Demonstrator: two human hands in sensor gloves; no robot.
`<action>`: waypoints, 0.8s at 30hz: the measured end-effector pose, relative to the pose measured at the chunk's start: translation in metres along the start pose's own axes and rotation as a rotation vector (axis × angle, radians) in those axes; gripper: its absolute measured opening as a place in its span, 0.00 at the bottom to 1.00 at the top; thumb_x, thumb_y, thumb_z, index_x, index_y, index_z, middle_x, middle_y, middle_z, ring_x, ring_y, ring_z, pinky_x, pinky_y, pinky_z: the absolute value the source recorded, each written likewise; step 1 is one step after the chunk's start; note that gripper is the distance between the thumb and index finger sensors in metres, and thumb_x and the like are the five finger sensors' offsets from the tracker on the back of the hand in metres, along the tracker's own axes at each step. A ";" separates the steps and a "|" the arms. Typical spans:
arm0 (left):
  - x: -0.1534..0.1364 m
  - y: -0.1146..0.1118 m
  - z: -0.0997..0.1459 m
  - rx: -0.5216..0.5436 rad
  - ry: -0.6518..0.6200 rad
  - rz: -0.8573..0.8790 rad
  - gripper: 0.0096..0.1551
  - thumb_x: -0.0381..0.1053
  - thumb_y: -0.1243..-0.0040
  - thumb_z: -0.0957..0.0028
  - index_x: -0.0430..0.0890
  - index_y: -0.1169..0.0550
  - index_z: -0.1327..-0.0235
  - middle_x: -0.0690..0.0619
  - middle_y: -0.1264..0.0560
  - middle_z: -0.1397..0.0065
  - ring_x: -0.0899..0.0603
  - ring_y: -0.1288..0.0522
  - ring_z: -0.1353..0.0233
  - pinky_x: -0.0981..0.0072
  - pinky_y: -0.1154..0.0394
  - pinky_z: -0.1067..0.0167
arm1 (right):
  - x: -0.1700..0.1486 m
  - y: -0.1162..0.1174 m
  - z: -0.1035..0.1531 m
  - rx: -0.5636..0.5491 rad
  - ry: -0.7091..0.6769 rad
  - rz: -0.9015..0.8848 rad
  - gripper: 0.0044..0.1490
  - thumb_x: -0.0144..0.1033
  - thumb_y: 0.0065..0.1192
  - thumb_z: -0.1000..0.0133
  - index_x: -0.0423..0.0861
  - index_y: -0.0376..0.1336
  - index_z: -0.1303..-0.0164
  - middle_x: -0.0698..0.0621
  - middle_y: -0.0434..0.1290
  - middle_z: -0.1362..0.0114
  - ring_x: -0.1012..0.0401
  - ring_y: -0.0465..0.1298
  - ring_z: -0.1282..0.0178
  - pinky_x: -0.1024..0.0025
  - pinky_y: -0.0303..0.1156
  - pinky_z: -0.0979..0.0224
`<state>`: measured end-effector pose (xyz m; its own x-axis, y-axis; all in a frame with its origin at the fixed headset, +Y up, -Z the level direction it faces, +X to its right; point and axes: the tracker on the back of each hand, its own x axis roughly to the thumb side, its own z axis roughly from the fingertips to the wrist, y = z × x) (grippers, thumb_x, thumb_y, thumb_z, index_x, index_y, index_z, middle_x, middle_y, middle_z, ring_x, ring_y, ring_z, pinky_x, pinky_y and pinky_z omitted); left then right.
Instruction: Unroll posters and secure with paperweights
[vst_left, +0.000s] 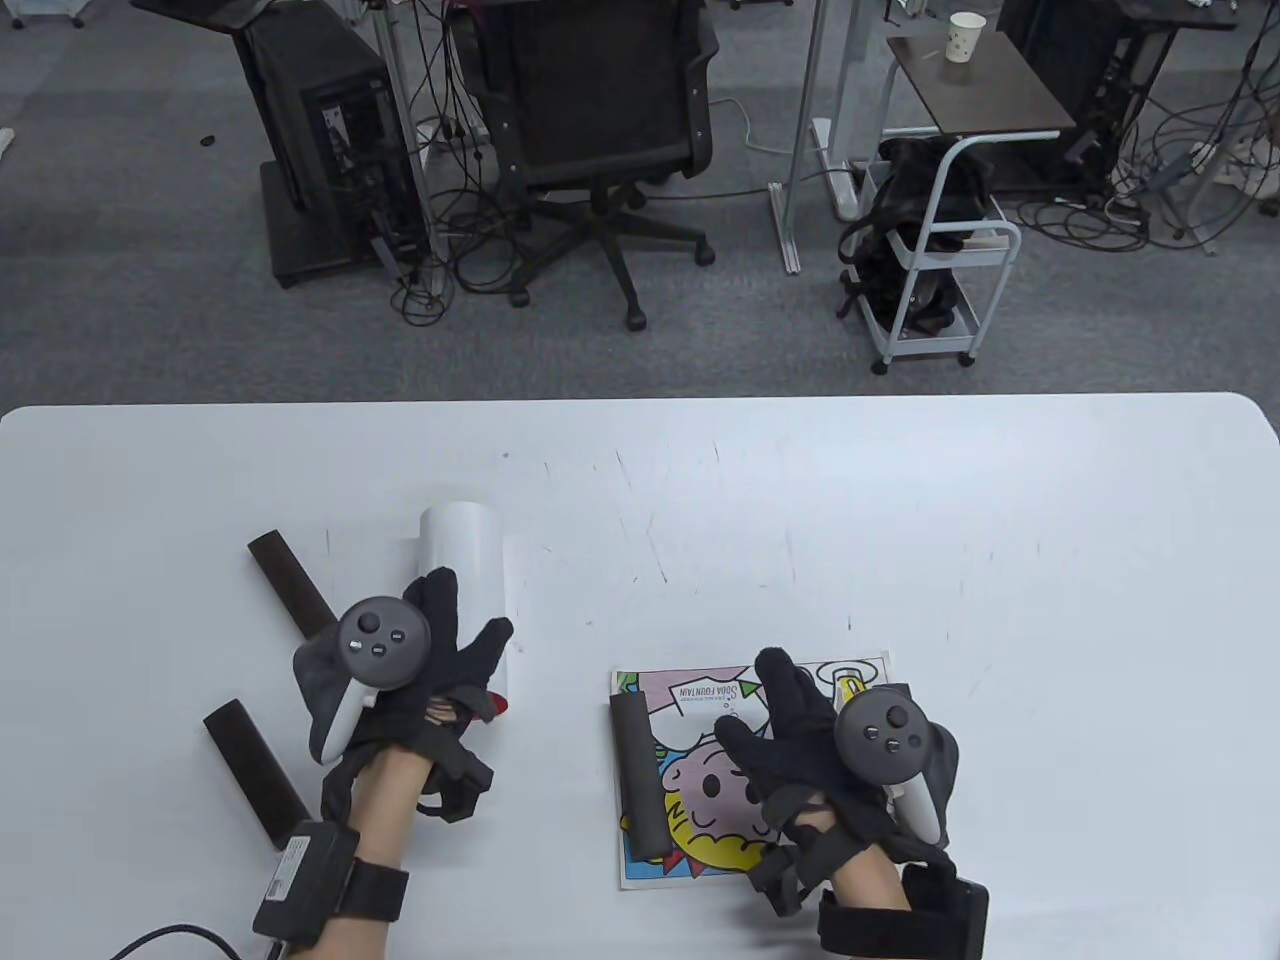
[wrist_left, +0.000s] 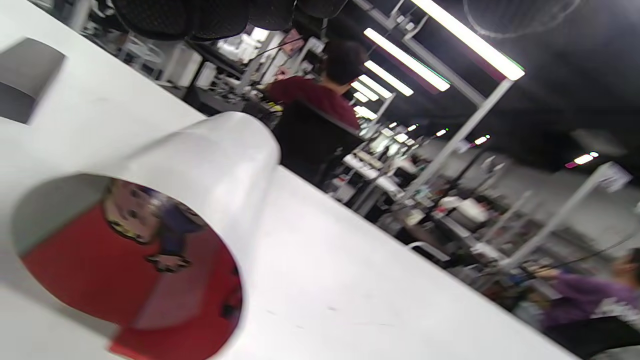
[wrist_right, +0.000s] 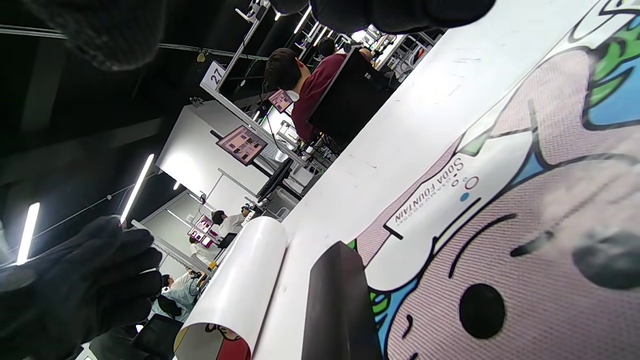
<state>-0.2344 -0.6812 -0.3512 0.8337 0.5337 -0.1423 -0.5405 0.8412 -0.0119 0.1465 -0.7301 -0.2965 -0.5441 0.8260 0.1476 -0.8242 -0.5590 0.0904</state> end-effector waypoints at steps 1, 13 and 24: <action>0.000 -0.002 -0.011 -0.032 0.044 -0.039 0.52 0.70 0.48 0.52 0.43 0.45 0.22 0.38 0.46 0.19 0.28 0.42 0.22 0.39 0.36 0.31 | 0.000 0.001 0.000 0.002 -0.001 0.000 0.55 0.61 0.58 0.51 0.41 0.42 0.26 0.36 0.49 0.21 0.36 0.54 0.25 0.44 0.57 0.26; -0.011 -0.059 -0.079 -0.361 0.407 -0.394 0.65 0.72 0.43 0.56 0.33 0.56 0.26 0.29 0.51 0.22 0.21 0.38 0.24 0.38 0.30 0.35 | -0.007 0.004 -0.002 0.022 0.040 0.026 0.55 0.61 0.58 0.51 0.41 0.42 0.26 0.36 0.50 0.22 0.36 0.55 0.25 0.44 0.58 0.26; -0.037 -0.028 -0.055 -0.201 0.398 -0.251 0.48 0.56 0.31 0.57 0.36 0.37 0.30 0.40 0.27 0.35 0.43 0.15 0.44 0.57 0.17 0.52 | -0.006 0.004 -0.001 0.021 0.041 0.039 0.54 0.60 0.58 0.51 0.40 0.42 0.27 0.36 0.51 0.22 0.36 0.55 0.26 0.43 0.58 0.27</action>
<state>-0.2560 -0.7289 -0.4001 0.8540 0.2104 -0.4758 -0.3731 0.8850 -0.2784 0.1468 -0.7372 -0.2983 -0.5822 0.8054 0.1110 -0.7988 -0.5921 0.1063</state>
